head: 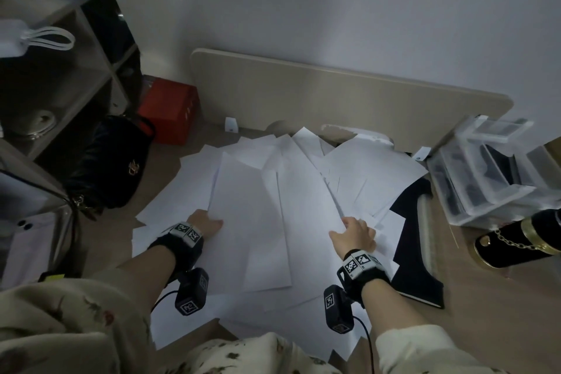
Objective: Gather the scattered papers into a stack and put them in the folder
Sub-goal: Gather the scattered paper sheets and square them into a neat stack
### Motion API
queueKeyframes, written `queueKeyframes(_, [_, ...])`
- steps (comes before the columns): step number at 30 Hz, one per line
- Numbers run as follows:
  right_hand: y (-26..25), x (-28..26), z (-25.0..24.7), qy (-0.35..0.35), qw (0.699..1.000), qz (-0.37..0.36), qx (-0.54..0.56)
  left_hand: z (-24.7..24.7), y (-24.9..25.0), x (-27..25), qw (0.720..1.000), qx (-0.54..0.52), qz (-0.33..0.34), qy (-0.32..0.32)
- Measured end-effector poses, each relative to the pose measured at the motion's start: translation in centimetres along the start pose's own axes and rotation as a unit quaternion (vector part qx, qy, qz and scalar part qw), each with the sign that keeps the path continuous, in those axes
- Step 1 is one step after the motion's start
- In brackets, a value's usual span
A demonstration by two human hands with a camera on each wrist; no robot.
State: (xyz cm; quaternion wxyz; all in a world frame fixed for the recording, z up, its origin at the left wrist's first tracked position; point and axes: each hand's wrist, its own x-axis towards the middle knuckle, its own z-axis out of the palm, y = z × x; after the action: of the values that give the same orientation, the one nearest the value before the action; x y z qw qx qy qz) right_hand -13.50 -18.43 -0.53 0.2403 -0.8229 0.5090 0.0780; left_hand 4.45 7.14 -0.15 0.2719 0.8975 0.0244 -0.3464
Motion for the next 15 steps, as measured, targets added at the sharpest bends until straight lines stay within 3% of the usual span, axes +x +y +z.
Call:
queueKeyframes(3, [-0.5, -0.2, 0.1, -0.018, 0.999, -0.032, -0.036, 0.1, 0.3, -0.1, 1.0, -0.015, 0.005, -0.008])
queueKeyframes(6, [-0.7, -0.6, -0.4, -0.04, 0.998, -0.028, 0.027, -0.2, 0.3, -0.4, 0.999, -0.036, 0.008, -0.007])
queueKeyframes(10, [-0.5, -0.8, -2.6, 0.116, 0.978, 0.036, 0.171, -0.9, 0.5, -1.0, 0.997, -0.069, 0.03, 0.001])
queueKeyframes(15, [-1.4, -0.5, -4.2, 0.254, 0.881, 0.032, 0.397, -1.3, 0.7, -1.5, 0.99, -0.133, 0.039, 0.004])
